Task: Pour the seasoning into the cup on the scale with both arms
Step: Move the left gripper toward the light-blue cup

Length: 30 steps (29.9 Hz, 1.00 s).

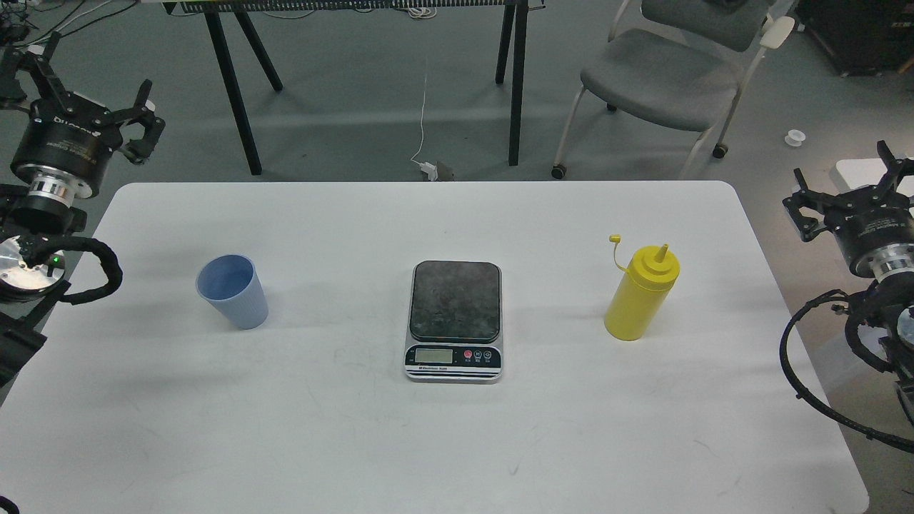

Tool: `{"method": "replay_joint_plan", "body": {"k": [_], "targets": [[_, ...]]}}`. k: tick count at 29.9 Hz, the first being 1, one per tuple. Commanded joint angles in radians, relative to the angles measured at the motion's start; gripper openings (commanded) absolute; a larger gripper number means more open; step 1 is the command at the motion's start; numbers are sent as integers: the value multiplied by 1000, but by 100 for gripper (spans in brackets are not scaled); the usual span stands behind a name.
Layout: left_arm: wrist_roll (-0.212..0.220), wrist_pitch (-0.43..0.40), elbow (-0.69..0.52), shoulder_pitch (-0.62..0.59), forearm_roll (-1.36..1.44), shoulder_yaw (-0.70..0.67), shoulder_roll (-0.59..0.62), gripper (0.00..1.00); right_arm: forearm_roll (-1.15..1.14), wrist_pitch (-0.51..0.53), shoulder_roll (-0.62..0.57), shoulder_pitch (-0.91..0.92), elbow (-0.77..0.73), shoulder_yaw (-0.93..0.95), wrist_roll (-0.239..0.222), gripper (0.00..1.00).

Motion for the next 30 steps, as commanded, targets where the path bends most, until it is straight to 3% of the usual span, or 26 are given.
{"method": "replay_joint_plan", "body": {"k": [1,7,12,15,20,30], "targets": [[0,0,-1,1,0,1,-1,99,0,0,8,-9,4,-1,0,100],[0,0,-49,2,0,1,22,99,0,0,15,-12,10,-2,0,100],[14,0,-196,-2,115,68,127,99,-3,0,14,-10,10,-4,0,100],[14,0,-277,-9,337,68,183,99,-5,0,14,-10,12,-5,0,100],[11,56,-309,-16,794,65,241,96,-5,0,11,-10,19,-5,0,100],[-18,272,-310,1,1711,84,235,90,-6,0,0,-10,47,-4,0,100]]}}
